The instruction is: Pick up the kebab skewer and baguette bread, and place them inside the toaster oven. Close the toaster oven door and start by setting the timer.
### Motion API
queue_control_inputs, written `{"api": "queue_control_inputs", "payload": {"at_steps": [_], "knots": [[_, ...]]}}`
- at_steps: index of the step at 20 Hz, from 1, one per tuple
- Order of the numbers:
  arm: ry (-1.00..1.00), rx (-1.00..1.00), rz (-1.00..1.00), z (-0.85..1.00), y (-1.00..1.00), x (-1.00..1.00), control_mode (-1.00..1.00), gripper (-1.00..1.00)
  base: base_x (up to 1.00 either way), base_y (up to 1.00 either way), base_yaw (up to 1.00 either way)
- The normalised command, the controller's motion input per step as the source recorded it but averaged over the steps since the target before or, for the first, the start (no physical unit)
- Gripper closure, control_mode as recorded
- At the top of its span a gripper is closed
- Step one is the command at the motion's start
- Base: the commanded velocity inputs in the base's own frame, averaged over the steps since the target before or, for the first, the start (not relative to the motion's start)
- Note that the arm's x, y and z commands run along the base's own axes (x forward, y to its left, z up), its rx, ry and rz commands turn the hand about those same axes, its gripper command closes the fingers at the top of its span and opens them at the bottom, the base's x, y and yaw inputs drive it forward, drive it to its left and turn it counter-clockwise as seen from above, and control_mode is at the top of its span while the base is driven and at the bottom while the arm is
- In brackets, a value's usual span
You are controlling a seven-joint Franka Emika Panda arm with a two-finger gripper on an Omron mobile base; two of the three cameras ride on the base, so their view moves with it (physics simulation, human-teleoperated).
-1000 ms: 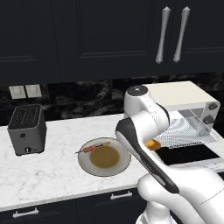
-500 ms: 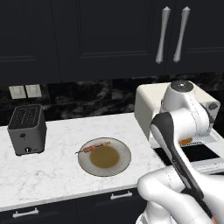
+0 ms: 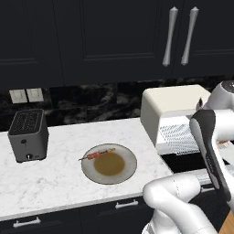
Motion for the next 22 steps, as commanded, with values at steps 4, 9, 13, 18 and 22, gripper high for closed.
{"api": "queue_control_inputs", "payload": {"at_steps": [4,9,13,18,22], "knots": [[-0.09,0.0,0.16,-0.03,-0.61,0.16,-1.0,1.0,0.0,0.0,0.0],[-0.08,-0.01,0.17,-0.1,-0.32,0.41,-1.0,1.0,0.0,0.0,0.0],[-0.06,0.0,0.11,-0.06,0.04,0.4,-1.0,1.0,0.0,0.0,0.0],[0.0,0.0,0.0,-0.17,0.13,0.6,-1.0,1.0,0.0,0.0,0.0],[0.0,0.0,0.0,-0.47,0.14,0.31,-1.0,1.0,0.0,0.0,0.0]]}}
